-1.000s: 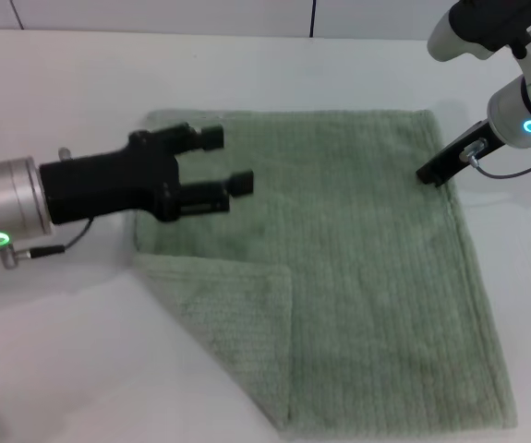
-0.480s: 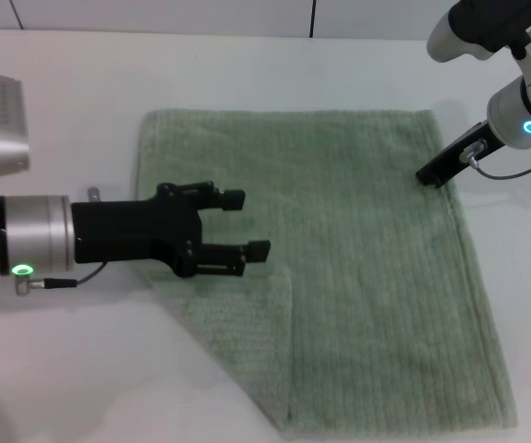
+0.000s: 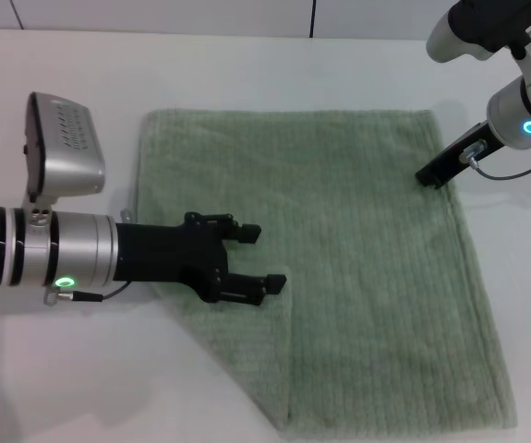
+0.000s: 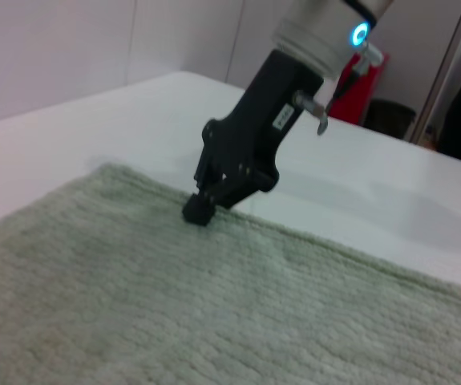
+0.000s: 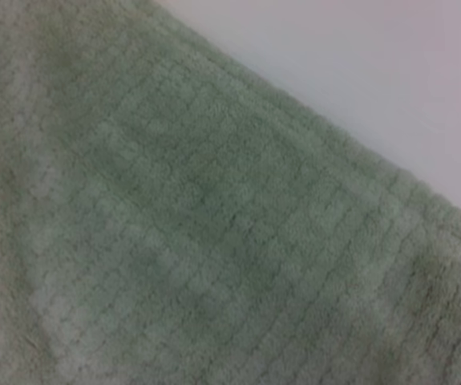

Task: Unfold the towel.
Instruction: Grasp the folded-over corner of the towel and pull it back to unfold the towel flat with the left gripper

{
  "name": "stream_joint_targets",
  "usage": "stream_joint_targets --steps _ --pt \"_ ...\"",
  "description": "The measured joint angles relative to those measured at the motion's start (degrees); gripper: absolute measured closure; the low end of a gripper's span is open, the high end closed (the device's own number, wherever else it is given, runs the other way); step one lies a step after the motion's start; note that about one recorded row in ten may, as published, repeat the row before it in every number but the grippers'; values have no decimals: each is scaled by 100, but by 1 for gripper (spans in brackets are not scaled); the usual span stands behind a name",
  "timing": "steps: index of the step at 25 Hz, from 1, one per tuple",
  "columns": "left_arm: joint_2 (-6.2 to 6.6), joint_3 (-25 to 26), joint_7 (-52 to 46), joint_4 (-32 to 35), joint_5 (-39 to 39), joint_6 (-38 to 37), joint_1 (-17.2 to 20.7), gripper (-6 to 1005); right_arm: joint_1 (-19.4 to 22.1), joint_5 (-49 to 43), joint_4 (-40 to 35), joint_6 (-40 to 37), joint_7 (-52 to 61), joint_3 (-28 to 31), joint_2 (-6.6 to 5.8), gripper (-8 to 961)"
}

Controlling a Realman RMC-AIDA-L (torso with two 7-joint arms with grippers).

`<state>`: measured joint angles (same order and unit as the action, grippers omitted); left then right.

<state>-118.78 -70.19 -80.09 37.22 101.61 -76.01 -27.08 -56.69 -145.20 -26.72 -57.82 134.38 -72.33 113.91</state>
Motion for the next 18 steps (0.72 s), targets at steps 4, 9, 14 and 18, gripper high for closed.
stream_joint_targets --steps 4,9,14,18 --pt "-19 -170 -25 -8 -8 121 -30 156 0 0 6 -1 0 0 -1 946" --pt "-27 -354 -98 -21 -14 232 -56 156 0 0 9 -1 0 0 0 945" --pt "-27 -509 -150 -67 -24 342 -95 156 5 0 9 -1 0 0 0 943" --pt "-35 -561 -154 -79 -27 382 -111 156 9 0 9 -2 1 0 0 942"
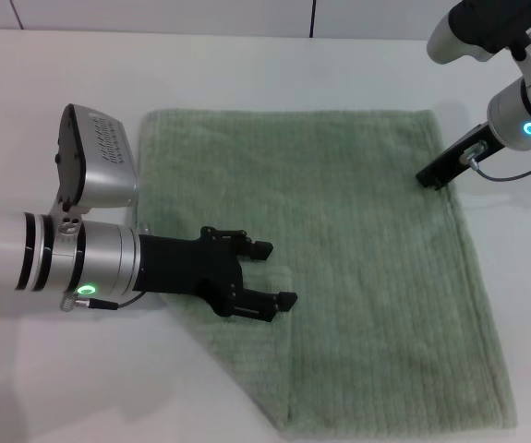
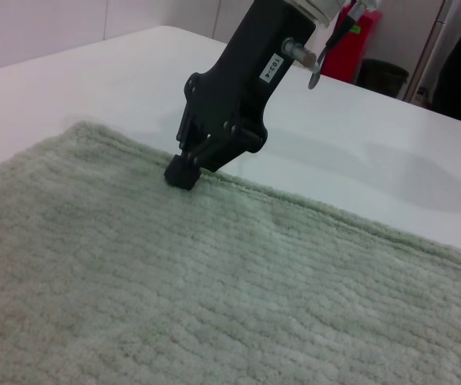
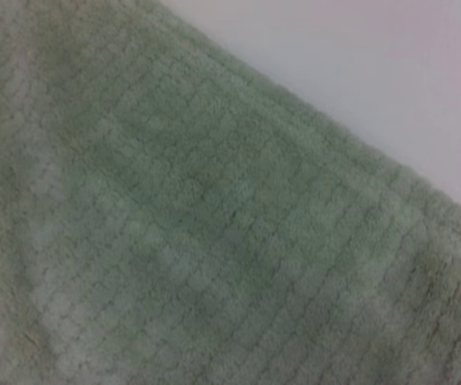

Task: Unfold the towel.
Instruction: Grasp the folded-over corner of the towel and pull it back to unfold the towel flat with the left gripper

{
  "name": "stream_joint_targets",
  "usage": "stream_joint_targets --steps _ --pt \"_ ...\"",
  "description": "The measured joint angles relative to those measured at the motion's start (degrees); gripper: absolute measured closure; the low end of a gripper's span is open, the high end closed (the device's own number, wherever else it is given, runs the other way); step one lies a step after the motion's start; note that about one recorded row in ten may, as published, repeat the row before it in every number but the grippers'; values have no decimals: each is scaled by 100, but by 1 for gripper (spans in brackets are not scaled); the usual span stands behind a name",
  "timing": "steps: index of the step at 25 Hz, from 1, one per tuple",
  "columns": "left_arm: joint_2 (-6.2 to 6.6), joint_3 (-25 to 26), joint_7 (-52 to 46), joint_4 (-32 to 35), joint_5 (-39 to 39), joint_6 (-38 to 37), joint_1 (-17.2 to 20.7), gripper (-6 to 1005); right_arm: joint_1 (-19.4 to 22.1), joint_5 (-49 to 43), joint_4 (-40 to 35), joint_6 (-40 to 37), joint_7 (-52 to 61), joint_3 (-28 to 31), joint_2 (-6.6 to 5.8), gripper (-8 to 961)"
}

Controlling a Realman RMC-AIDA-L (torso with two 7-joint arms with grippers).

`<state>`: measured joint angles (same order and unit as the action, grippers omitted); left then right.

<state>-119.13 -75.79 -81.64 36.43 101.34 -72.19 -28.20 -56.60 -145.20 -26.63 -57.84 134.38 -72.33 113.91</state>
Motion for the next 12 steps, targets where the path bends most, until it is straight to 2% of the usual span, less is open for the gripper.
stream_joint_targets --steps 12 --pt "4 -187 -10 -5 -53 137 -20 178 1 0 9 -8 0 0 0 938"
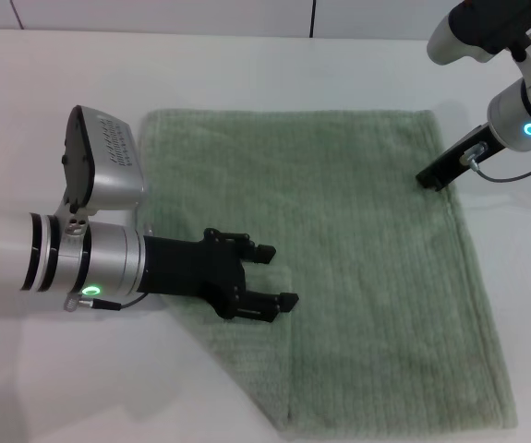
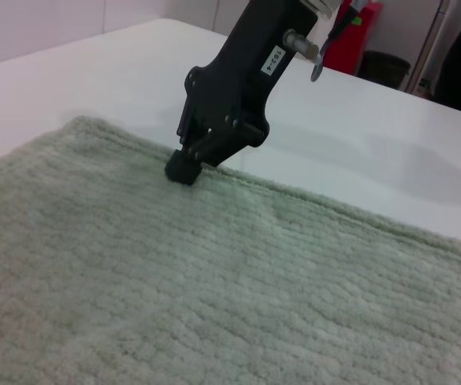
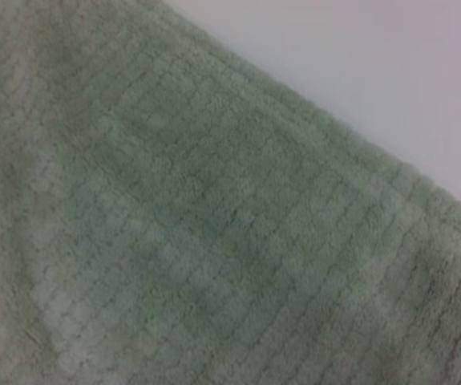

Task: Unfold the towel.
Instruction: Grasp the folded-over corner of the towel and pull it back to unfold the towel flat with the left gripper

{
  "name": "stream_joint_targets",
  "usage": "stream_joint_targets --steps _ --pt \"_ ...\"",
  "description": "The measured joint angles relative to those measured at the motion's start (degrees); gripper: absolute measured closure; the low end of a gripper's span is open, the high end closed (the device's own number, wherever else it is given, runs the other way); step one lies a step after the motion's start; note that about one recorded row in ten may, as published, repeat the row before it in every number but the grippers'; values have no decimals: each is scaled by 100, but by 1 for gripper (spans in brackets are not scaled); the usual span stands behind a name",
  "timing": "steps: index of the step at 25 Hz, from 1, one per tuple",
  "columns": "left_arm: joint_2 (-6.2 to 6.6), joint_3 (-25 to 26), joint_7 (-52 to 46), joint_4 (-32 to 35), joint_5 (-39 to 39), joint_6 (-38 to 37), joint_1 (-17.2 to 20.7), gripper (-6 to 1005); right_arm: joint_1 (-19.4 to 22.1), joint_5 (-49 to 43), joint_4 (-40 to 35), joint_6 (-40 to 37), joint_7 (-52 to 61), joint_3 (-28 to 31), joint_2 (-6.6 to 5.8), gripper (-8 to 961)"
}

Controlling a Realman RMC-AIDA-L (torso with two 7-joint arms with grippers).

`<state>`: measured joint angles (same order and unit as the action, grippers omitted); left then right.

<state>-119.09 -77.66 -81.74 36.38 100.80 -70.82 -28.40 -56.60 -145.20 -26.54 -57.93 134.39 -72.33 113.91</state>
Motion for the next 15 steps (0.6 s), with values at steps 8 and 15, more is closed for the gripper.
stream_joint_targets --steps 8,15 --pt "8 -163 -2 1 26 61 -19 237 0 0 0 1 0 -2 0 936" --pt "16 -214 -9 38 6 78 -26 544 0 0 0 1 0 -16 0 934"
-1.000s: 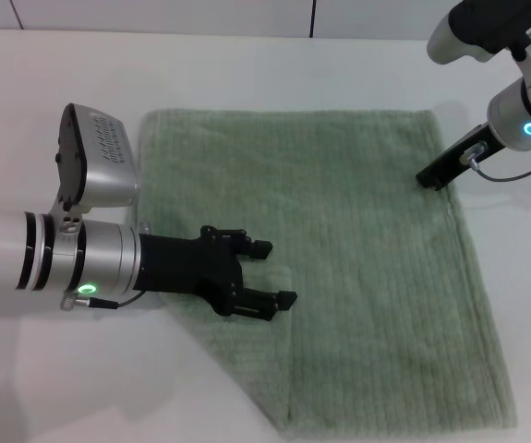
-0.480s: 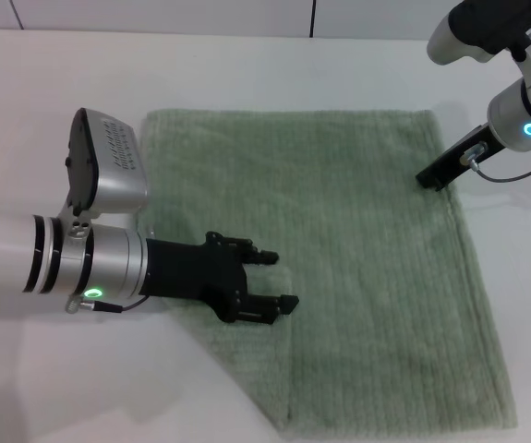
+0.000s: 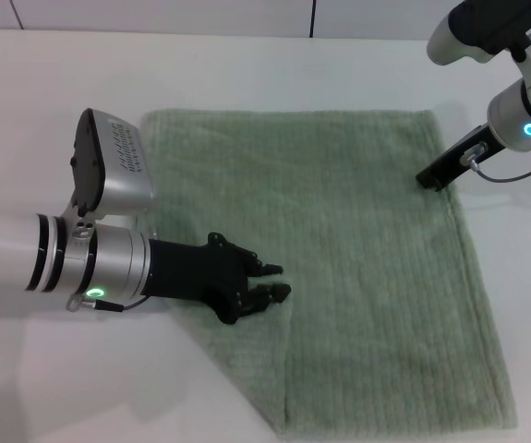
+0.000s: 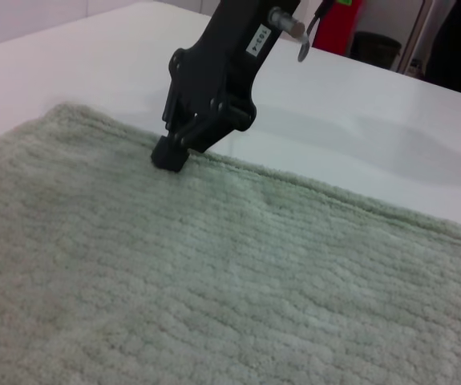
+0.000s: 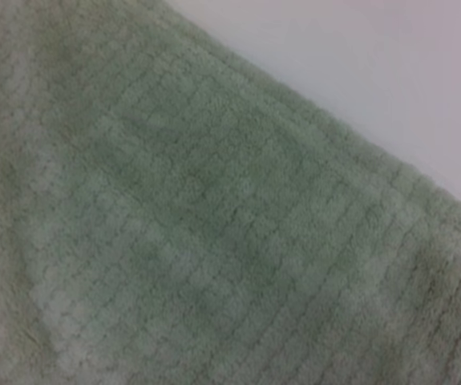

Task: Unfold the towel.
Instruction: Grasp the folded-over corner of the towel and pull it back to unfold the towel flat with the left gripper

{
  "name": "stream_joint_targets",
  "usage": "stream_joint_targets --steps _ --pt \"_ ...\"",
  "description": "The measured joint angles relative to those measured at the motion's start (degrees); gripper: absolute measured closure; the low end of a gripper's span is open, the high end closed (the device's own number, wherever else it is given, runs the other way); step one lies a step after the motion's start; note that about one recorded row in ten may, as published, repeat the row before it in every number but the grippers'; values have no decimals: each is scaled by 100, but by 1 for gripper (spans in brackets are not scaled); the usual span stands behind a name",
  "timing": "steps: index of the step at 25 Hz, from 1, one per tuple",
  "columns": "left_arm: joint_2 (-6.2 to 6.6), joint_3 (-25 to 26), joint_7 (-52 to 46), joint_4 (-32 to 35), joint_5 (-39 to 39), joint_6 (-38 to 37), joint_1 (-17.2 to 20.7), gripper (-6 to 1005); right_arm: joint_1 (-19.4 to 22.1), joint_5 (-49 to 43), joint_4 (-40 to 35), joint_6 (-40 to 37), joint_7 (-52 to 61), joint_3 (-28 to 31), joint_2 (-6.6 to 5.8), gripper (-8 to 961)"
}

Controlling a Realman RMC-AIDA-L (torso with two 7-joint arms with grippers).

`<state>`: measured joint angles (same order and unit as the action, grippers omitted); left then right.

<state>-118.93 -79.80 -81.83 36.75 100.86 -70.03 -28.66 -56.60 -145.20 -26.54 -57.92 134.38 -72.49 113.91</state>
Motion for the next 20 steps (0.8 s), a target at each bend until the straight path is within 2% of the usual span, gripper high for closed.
stream_joint_targets --steps 3,6,13,16,18,19,20 --pt "2 10 0 22 -2 -1 6 687 0 0 0 0 0 -8 0 933" --pt "10 27 0 26 -4 -26 8 881 0 0 0 0 0 -7 0 932" --pt "16 35 -7 26 -5 -42 9 951 3 0 0 0 0 -11 0 930" --pt "81 195 -206 118 40 -482 43 961 4 0 0 0 0 -12 0 929" --pt "81 195 -206 118 40 -482 43 961 1 0 3 0 0 -11 0 928" --pt "121 674 -245 123 260 -980 43 961 0 0 4 0 0 -11 0 928" --pt "139 870 -281 124 374 -1191 34 960 0 0 5 0 0 -11 0 927"
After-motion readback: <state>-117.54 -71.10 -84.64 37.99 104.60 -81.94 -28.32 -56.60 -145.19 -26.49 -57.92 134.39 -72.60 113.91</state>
